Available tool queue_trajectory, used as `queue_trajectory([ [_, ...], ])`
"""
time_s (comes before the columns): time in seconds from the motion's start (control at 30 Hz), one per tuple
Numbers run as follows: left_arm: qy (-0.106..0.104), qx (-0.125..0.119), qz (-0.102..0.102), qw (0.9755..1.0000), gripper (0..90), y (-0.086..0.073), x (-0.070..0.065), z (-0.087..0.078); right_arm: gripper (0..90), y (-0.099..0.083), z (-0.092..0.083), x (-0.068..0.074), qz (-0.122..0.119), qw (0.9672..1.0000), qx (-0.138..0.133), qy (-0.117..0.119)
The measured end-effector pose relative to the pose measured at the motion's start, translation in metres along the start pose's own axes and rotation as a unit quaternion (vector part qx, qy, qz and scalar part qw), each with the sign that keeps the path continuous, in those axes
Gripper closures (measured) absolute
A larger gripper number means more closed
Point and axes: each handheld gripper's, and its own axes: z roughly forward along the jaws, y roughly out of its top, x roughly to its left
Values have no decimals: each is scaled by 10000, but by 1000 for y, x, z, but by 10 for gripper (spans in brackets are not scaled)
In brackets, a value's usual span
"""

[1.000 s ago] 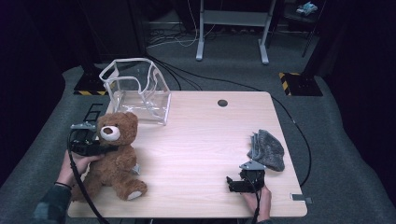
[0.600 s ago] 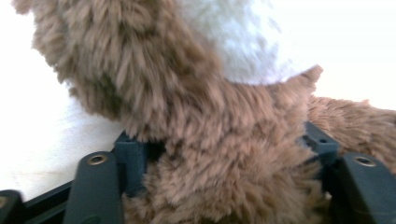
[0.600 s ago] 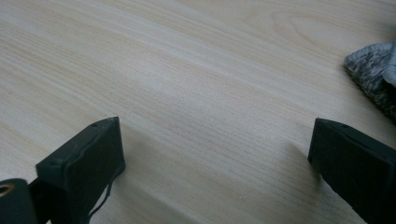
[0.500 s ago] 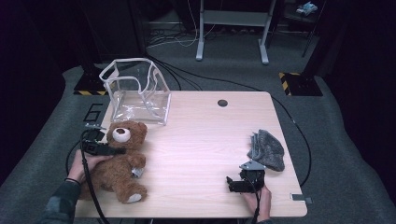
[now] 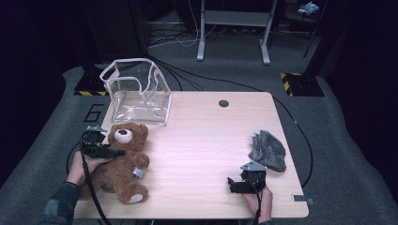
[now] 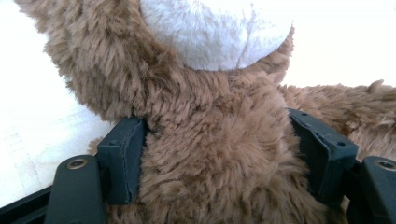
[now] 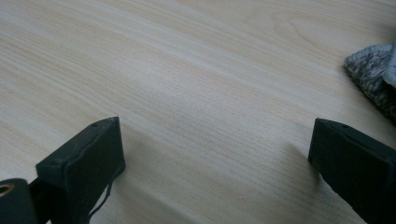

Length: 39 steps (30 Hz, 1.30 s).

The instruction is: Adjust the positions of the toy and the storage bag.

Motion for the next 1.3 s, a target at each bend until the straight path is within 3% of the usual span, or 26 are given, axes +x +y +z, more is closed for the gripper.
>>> queue_trajectory([
  [0.03,-7,36,6,10000,271,0,0,-2,25,0,0,0,-9,10000,-3,-7],
  [0.13,185,-251,-2,9995,220,2,-4,-10,24,0,0,0,2,10000,12,-29],
  [0.27,422,-679,73,9968,154,10,-10,-31,22,0,-1,2,-147,9998,-42,-122],
  [0.37,505,-872,91,9949,143,17,-16,-40,21,1,0,6,-171,9997,-64,-161],
  [0.4,539,-893,175,9944,138,21,-17,-42,20,2,0,5,-286,9994,-73,-166],
  [0.43,570,-994,132,9933,125,23,-20,-42,16,2,1,7,-242,9996,-97,-138],
  [0.53,631,-1042,260,9922,99,29,-22,-42,13,3,2,9,-269,9995,-126,-116],
  [0.57,717,-1114,269,9908,94,31,-25,-41,7,4,3,10,-287,9995,-105,-114],
  [0.7,794,-1121,402,9897,64,44,-31,-39,1,4,4,8,-277,9995,-100,-103],
  [0.83,899,-1259,450,9869,43,56,-37,-39,0,3,3,5,-312,9995,-31,13],
  [0.87,1002,-1370,481,9843,36,65,-41,-38,0,4,4,3,-255,9996,8,147],
  [0.9,1002,-1370,481,9843,32,65,-41,-38,0,4,4,3,-255,9996,8,147],
  [1.0,1144,-1472,545,9810,18,79,-47,-36,0,4,5,1,-221,9995,50,220],
  [1.17,1257,-1485,680,9785,2,97,-54,-30,0,4,5,0,-240,9994,45,264],
  [1.23,1329,-1528,777,9762,1,104,-57,-27,0,4,5,-1,-265,9992,70,297],
  [1.3,1364,-1508,773,9761,0,112,-58,-22,0,4,5,-1,-270,9991,70,304],
])
